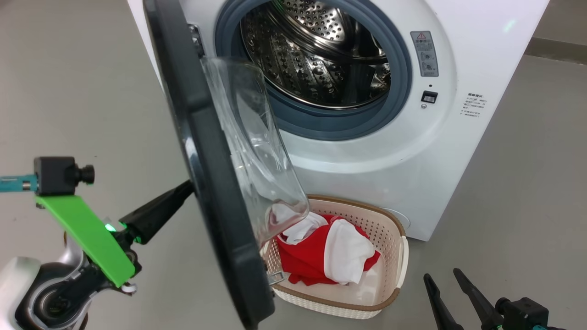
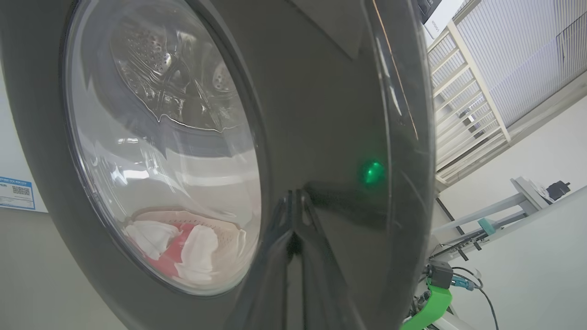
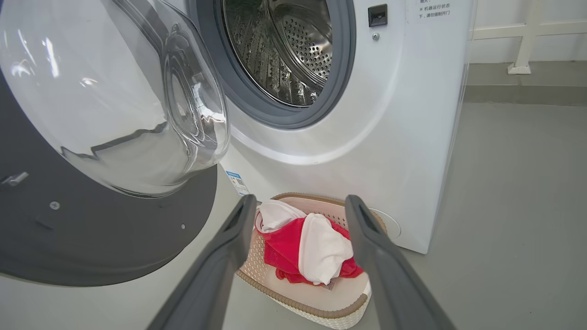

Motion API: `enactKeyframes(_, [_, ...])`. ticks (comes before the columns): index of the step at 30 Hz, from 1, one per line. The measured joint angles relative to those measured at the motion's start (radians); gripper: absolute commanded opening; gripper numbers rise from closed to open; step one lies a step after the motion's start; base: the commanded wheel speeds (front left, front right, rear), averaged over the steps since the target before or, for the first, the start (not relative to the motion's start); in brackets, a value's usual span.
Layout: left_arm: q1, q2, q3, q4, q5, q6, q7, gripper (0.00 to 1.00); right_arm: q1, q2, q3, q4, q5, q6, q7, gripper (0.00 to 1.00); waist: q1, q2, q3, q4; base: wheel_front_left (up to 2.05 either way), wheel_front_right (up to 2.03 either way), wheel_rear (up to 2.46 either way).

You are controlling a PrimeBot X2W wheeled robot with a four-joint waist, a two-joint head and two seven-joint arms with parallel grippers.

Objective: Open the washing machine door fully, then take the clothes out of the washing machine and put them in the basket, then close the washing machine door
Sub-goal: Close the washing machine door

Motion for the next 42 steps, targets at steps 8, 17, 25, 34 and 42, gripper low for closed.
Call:
enactKeyframes(8, [0.007,0.021,-0.026,0.071,0.001,0.000,-0.081,0.00,0.000,0.002,0.002,0.001,0.000,0.000,0.000,1.00,0.0000,0.0000,-0.014,0.004,0.00,0.00,0.00])
enactKeyframes(17, [0.113,0.043,-0.054,0.172,0.032,0.000,-0.216,0.28,0.001,0.005,0.027,0.005,0.000,0.000,0.000,1.00,0.0000,0.0000,-0.054,0.017,0.00,0.00,0.00])
enactKeyframes(25, [0.226,0.041,-0.080,0.262,0.032,0.000,-0.334,0.75,0.002,0.008,0.034,0.011,0.001,0.000,0.000,1.00,0.0000,0.0000,-0.078,0.037,0.00,0.00,0.00])
enactKeyframes(34, [0.309,0.030,-0.125,0.374,0.047,0.000,-0.453,1.00,0.010,0.003,0.043,0.015,0.008,0.000,0.000,1.00,0.0000,0.0000,-0.097,0.050,0.00,0.00,0.00])
enactKeyframes(42, [0.318,0.002,-0.186,0.493,0.153,-0.001,-0.593,1.00,0.010,-0.002,0.043,0.017,0.008,0.000,0.000,1.00,0.0000,0.0000,-0.087,0.044,0.00,0.00,0.00])
